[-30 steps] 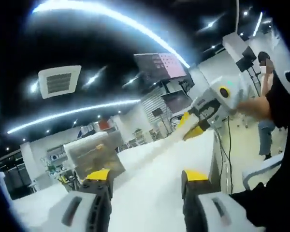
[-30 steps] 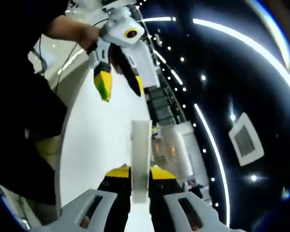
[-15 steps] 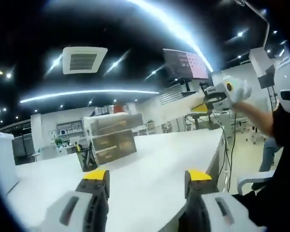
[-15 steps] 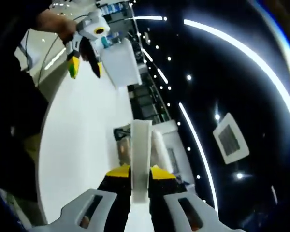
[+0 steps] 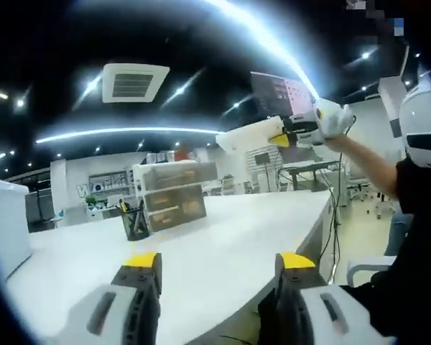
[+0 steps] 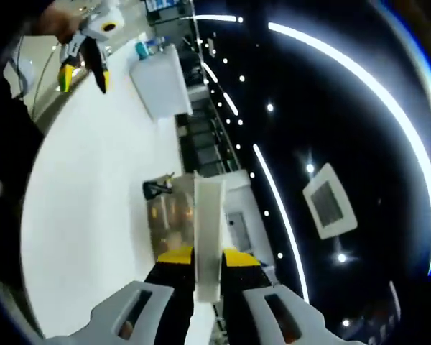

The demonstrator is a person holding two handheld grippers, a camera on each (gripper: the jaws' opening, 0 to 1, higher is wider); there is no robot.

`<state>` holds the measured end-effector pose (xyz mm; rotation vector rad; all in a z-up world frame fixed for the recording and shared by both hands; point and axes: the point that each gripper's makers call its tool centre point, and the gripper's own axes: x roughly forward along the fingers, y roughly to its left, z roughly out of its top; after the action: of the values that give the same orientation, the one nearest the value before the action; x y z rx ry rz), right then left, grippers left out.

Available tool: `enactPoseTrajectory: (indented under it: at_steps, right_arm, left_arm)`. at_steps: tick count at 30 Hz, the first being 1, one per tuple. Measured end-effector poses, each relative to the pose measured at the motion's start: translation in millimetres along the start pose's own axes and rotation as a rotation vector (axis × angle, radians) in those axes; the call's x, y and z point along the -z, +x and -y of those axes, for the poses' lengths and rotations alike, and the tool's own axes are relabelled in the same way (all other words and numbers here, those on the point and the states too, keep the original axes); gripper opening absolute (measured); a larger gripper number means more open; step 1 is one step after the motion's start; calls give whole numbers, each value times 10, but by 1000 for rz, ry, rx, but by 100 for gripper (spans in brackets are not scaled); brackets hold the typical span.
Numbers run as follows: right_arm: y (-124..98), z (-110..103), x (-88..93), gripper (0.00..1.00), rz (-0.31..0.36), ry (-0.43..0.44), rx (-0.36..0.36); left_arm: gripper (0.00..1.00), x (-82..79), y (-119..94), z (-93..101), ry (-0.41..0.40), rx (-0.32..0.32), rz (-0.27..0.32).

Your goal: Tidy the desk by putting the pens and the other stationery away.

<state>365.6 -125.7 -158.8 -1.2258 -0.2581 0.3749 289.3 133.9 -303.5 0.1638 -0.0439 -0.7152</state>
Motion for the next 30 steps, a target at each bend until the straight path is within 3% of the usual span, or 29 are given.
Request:
enactPoseTrajectory:
  at_steps: [8,15,20,30]
  right_arm:
    - [279,323,50,10,-47,-47,25]
    - [600,495,-9,10,-91,-83,-3]
    - [901,511,-15,10,-134,-141,-71]
    - [1468,421,54,10,-203,-175,-187]
  left_arm:
    - [67,108,-217,-39,-33,-11,-21]
    - [67,166,-345,-79,-52,-24,-22]
    - [67,188,-361,-98,-37,-37,-27]
    - [67,210,-416,-62,-35,-25,-33]
